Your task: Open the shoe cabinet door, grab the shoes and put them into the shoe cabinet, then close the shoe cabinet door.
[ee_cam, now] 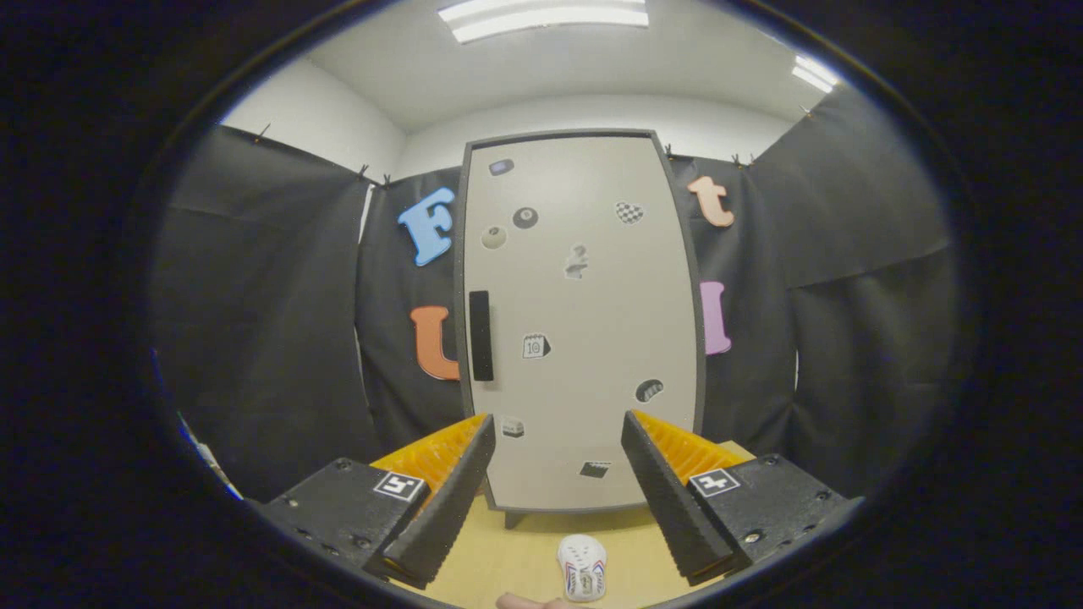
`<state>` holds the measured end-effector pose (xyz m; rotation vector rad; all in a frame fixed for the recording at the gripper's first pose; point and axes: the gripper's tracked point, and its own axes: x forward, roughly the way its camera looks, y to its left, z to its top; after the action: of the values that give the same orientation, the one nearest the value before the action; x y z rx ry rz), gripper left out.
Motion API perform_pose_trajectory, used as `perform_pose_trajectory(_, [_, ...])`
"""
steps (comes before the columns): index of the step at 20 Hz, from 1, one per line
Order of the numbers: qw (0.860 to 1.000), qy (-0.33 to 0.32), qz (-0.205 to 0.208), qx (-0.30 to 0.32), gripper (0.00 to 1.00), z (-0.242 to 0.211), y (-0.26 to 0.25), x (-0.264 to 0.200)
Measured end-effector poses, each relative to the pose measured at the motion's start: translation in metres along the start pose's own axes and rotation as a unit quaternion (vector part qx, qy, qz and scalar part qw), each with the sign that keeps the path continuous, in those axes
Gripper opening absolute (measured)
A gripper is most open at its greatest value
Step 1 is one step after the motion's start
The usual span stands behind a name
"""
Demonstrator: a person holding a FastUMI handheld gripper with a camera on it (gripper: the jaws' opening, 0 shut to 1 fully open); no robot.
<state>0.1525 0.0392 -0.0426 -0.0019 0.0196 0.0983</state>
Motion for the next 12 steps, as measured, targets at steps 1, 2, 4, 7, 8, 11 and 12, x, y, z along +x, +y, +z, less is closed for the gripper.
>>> perform_pose_trajectory(1, [1.0,0.006,0.01,-0.003,0.99,-0.004,0.008,0.017])
perform_pose_trajectory(2, [1.0,0.011,0.021,-0.005,0.99,-0.007,0.017,0.035])
perform_pose_trajectory(4, [0.999,0.023,0.034,-0.012,0.99,-0.01,0.031,0.069])
perform_pose_trajectory(7, [0.998,0.021,0.048,-0.016,0.99,-0.001,0.048,0.113])
perform_pose_trajectory(8, [0.998,0.015,0.053,-0.014,0.99,0.007,0.055,0.126])
perform_pose_trajectory(11, [0.997,-0.005,0.076,-0.001,0.99,0.035,0.077,0.161])
perform_pose_trajectory(12, [0.997,-0.009,0.079,0.002,0.99,0.043,0.082,0.171])
